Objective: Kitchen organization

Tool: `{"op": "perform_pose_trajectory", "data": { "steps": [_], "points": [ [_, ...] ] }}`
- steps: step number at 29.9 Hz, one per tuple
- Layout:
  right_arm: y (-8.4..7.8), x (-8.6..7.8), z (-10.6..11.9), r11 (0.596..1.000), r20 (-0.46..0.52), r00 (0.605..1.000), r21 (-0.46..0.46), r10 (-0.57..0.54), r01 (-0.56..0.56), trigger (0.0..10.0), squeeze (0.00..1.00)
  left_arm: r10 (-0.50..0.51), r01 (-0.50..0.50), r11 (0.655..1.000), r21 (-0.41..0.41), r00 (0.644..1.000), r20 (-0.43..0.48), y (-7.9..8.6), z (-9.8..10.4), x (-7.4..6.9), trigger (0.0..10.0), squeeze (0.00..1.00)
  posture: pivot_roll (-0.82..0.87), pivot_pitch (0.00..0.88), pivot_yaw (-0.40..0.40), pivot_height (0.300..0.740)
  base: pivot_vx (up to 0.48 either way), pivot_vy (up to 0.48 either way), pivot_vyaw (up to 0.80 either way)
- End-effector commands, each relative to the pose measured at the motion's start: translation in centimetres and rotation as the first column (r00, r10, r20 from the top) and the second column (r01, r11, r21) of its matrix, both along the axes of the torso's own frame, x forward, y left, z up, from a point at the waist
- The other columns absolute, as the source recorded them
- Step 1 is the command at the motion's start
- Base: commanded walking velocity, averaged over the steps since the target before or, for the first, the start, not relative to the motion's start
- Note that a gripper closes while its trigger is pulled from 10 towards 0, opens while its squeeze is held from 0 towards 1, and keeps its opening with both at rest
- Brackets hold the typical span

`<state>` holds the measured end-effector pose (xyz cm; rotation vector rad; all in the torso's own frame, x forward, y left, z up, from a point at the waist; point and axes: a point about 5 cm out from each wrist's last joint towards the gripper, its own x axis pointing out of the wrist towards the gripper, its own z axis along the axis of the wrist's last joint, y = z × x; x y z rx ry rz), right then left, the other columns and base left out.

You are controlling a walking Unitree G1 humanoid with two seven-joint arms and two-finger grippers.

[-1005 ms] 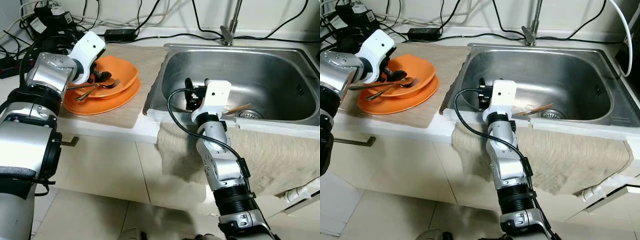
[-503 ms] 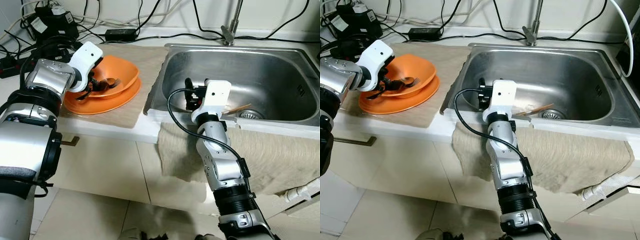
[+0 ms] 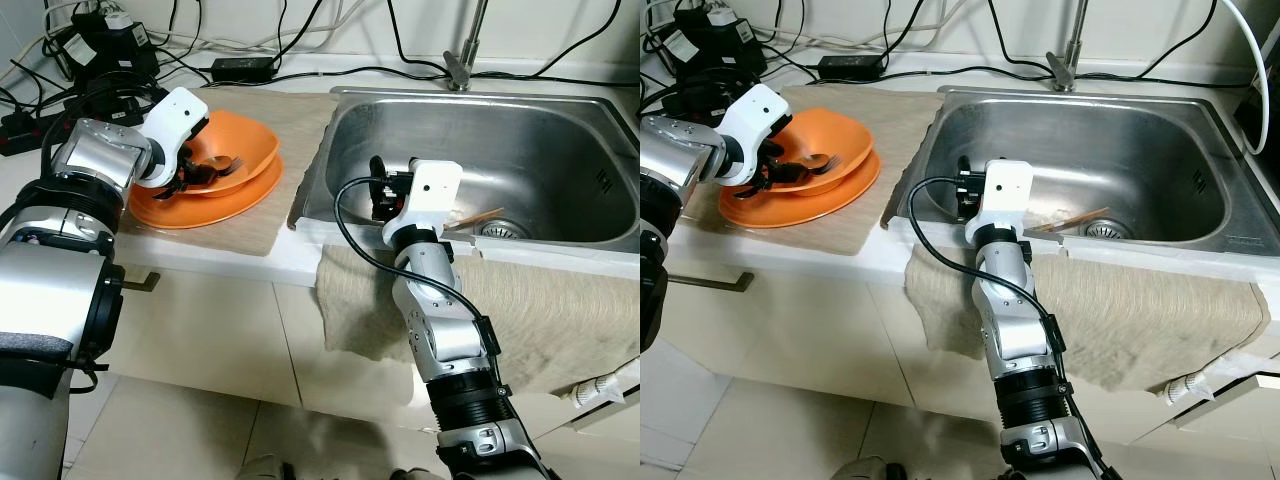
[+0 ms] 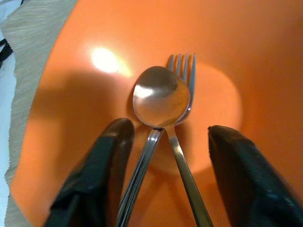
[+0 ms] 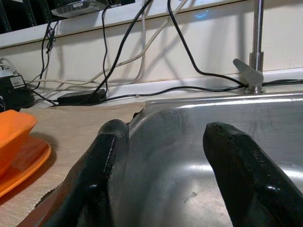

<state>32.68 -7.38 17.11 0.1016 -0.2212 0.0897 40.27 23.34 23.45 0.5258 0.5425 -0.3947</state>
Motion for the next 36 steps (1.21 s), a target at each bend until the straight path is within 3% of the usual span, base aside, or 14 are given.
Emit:
{"op": "perform_pose_trajectory", "data": {
  "steps": [1, 18, 27, 36],
  "points": [
    [0.8, 0.1, 0.6, 1.000, 0.010, 1.000, 0.002, 0.020, -0.020, 10.0, 0.00, 0.005, -0.005, 1.000, 0.012, 1.000, -0.012, 0.2, 0.2, 0.0, 0.0, 0.00, 0.09, 0.014, 0.105, 0.740, 0.000, 0.000, 0.00],
    [0.7, 0.2, 0.7, 1.000, 0.007, 1.000, 0.005, 0.017, -0.017, 10.0, 0.00, -0.038, 0.038, 0.999, -0.016, 0.999, -0.017, -0.4, 0.1, 0.0, 0.0, 0.00, 0.09, 0.022, 0.109, 0.740, 0.000, 0.000, 0.00],
    [0.5, 0.3, 0.7, 1.000, 0.006, 1.000, 0.004, 0.011, -0.011, 10.0, 0.00, -0.021, 0.026, 0.997, -0.069, 0.998, 0.062, -0.5, 2.0, 0.4, 0.0, 0.00, 0.08, 0.026, 0.108, 0.740, 0.000, 0.000, 0.00],
    [0.5, 0.3, 0.7, 1.000, 0.006, 1.000, 0.004, 0.011, -0.011, 10.0, 0.00, -0.021, 0.026, 0.997, -0.069, 0.998, 0.062, -0.5, 2.0, 0.4, 0.0, 0.00, 0.08, 0.026, 0.108, 0.740, 0.000, 0.000, 0.00]
  ]
}}
